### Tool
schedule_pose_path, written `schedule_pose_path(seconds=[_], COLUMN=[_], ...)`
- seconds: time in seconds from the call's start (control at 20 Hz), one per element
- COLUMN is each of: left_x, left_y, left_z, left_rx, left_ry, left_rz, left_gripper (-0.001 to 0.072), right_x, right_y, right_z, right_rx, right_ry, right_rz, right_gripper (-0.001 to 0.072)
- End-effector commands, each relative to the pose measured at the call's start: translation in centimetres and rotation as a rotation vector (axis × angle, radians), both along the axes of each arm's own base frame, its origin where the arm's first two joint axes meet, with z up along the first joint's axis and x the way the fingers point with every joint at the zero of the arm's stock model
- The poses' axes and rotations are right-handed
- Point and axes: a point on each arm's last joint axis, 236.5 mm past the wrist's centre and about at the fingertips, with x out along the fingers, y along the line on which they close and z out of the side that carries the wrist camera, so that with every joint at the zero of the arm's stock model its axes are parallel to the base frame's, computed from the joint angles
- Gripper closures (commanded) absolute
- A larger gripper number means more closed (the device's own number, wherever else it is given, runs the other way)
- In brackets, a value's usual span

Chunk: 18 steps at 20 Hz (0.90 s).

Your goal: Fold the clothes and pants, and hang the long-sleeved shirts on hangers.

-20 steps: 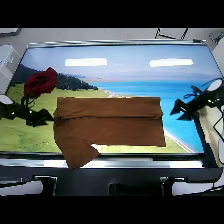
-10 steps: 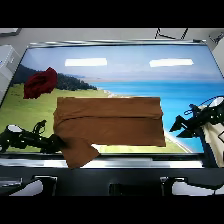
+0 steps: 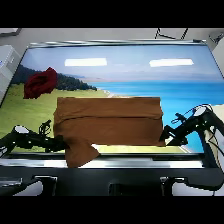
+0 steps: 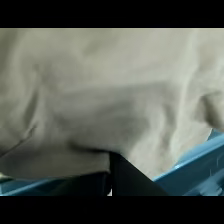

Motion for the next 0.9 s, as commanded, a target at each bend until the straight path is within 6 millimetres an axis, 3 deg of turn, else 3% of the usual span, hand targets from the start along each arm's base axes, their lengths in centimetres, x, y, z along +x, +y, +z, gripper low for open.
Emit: schedule_pose_path(seconds=[0.0,0.05,0.1,0.2,0.25,0.4,0.5,0.65,0.75,0.85], left_x=[0.8,1.2,1.8,4.0,5.7,12.8,17.6,23.8,27.2,29.1], left_y=[0.0,0.1,0.4,1.3,1.9,4.1,4.4,3.6,3.1,2.5], left_z=[0.8,1.1,1.5,3.6,5.1,9.7,11.4,11.9,11.0,9.0], left_rx=[-0.004,-0.001,0.004,0.016,0.023,0.099,0.126,0.122,0.110,0.093], left_ry=[-0.022,-0.032,-0.047,-0.107,-0.152,-0.320,-0.400,-0.435,-0.423,-0.376], left_rz=[-0.011,-0.012,-0.021,-0.038,-0.038,0.025,0.037,0.021,0.026,0.028], left_gripper=[0.0681,0.0681,0.0682,0.0682,0.0682,0.0682,0.0682,0.0682,0.0681,0.0681], right_x=[0.3,0.3,0.6,1.8,3.3,9.8,14.4,20.2,23.0,24.8], right_y=[1.3,1.6,2.1,1.8,1.2,0.2,0.0,-1.0,-0.7,-0.1], right_z=[-1.5,-1.4,-0.9,0.7,2.0,5.9,6.9,6.4,5.6,4.2], right_rx=[-0.030,-0.026,-0.001,0.008,-0.010,-0.069,-0.101,-0.128,-0.099,-0.060], right_ry=[-0.030,-0.030,-0.034,-0.086,-0.136,-0.306,-0.390,-0.429,-0.440,-0.454], right_rz=[0.024,0.026,0.017,0.051,0.059,0.035,0.018,-0.059,-0.117,-0.163], right_gripper=[0.0406,0.0629,0.0675,0.0678,0.0678,0.0678,0.0678,0.0677,0.0677,0.0677])
